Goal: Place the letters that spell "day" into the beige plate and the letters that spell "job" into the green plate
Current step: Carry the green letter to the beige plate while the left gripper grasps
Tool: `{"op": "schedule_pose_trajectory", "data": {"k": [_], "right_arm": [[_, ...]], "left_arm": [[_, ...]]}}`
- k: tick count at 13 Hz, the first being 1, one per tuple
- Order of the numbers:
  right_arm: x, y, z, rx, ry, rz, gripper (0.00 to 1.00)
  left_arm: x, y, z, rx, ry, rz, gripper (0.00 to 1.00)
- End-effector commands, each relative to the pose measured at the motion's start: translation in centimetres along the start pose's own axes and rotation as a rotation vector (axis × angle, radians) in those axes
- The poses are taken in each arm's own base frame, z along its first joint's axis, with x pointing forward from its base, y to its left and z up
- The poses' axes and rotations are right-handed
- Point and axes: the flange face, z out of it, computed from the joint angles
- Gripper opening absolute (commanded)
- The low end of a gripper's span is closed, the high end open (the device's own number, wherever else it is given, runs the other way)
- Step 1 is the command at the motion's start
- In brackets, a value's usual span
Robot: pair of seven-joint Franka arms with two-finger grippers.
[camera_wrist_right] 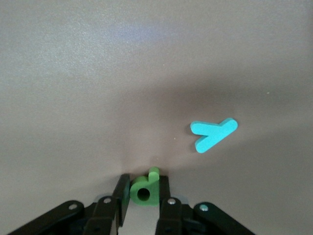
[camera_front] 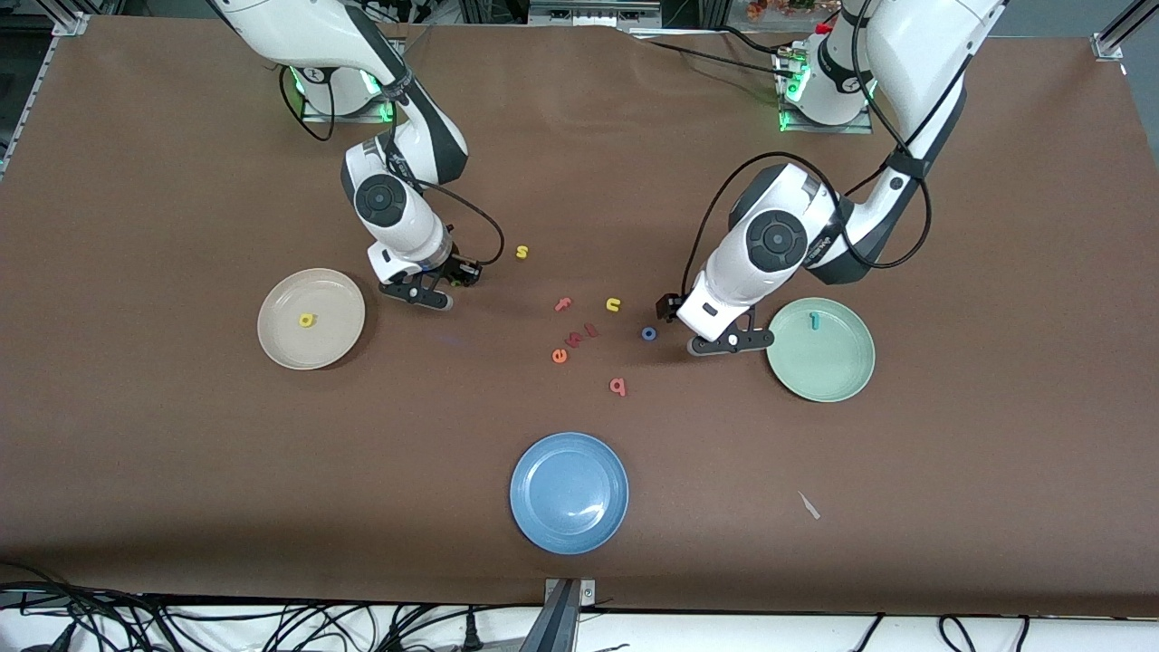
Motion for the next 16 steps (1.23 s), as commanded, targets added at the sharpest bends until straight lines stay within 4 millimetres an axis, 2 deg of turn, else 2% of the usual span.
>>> {"op": "schedule_pose_trajectory", "data": {"k": [1,3,5,6,7,10,11,13,16], "right_arm": [[-0.4,0.1,0.8,0.0,0.001,0.0,0.26],[-0.3,-0.2,0.1,0.006,0.003,0.002,0.22],[-0.1,-0.5,-0.9,0.013,0.011,0.02,0.18],[0.0,-0.6,-1.4,0.009,0.006,0.02,0.15],[0.3,-0.6,-2.2,0.001,-0.001,0.019,0.15],[3.3,0.1,-6.5,-0.044,-0.038,0.036,0.15],[4.6,1.2,-7.5,-0.063,-0.054,0.022,0.15],[6.9,3.9,-8.9,-0.081,-0.066,-0.031,0.15],[10.4,8.9,-9.4,-0.09,-0.057,-0.127,0.15]], "left_arm": [[0.1,1.8,1.3,-0.042,0.025,-0.011,0.83],[-0.7,3.2,3.9,-0.03,0.051,0.041,0.78],[-0.3,4.4,5.3,-0.006,0.095,0.049,0.77],[-0.7,5.0,6.0,0.014,0.11,0.045,0.74],[-0.7,5.0,6.5,0.031,0.125,0.05,0.71],[-0.9,4.8,8.1,0.048,0.116,0.063,0.66],[-1.8,5.6,9.3,0.053,0.102,0.08,0.63],[-1.8,6.1,9.6,0.076,0.126,0.093,0.63],[-1.7,6.1,10.0,0.083,0.127,0.097,0.6]]}}
